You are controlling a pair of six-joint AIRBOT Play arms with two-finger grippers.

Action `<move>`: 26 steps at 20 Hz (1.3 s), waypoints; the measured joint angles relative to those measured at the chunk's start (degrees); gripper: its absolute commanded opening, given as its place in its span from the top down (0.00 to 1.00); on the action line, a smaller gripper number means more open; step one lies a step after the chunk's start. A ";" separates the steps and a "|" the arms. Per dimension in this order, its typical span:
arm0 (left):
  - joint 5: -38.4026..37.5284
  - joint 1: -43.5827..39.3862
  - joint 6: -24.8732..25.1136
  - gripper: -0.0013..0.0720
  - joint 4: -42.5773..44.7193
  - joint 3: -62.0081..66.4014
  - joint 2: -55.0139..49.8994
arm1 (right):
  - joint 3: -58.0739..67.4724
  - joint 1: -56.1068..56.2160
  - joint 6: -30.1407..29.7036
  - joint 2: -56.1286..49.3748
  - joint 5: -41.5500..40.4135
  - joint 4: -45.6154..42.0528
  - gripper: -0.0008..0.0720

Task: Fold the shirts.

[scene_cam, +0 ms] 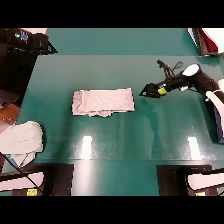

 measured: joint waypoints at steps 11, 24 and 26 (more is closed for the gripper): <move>0.59 -0.07 -0.02 0.96 -0.79 -0.02 -0.11 | 9.94 9.86 -4.09 -15.74 2.38 12.52 0.53; -1.25 -3.08 -0.15 0.96 -2.80 -0.02 -0.11 | 11.19 -0.79 -1.03 -4.68 -0.04 11.47 0.97; -0.46 -5.84 -0.13 0.96 -2.97 -0.02 -0.13 | 8.57 -8.26 0.85 1.07 -0.83 7.98 0.97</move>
